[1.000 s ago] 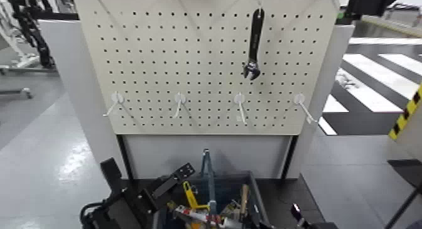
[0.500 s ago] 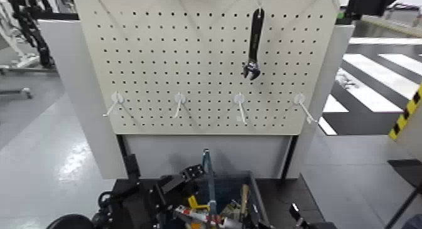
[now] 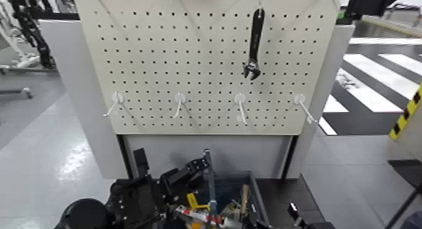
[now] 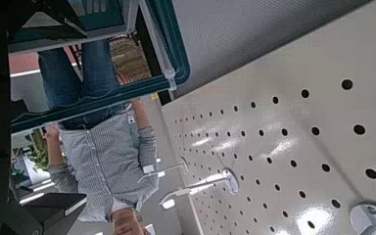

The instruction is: Grasp the handle of the crate.

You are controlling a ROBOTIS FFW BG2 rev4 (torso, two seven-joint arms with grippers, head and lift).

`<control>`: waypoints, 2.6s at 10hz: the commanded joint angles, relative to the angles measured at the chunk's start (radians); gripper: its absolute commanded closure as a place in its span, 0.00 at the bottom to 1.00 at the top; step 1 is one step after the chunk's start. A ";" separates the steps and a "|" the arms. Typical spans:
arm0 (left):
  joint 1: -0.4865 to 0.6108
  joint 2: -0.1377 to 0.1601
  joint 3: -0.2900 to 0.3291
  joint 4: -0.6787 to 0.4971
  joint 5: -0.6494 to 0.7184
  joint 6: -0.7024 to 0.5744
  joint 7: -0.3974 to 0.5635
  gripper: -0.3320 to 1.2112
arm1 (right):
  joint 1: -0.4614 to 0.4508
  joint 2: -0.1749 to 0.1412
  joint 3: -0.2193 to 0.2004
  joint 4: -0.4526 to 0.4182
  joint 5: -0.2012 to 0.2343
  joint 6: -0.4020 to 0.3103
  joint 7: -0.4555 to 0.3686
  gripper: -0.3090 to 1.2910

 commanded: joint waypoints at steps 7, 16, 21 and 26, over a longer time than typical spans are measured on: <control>-0.053 -0.025 -0.045 0.102 0.000 -0.023 -0.052 0.83 | -0.003 0.000 0.004 -0.003 -0.001 0.010 0.000 0.29; -0.004 -0.036 -0.060 0.057 0.040 0.020 -0.069 0.98 | 0.000 0.000 0.001 -0.005 -0.001 0.011 0.000 0.29; 0.096 -0.019 0.004 -0.148 0.137 0.129 0.076 0.98 | 0.001 0.001 -0.001 -0.008 -0.001 0.013 -0.003 0.29; 0.143 0.033 -0.025 -0.222 0.291 0.214 0.143 0.98 | 0.001 0.003 -0.003 -0.006 0.004 0.011 -0.005 0.29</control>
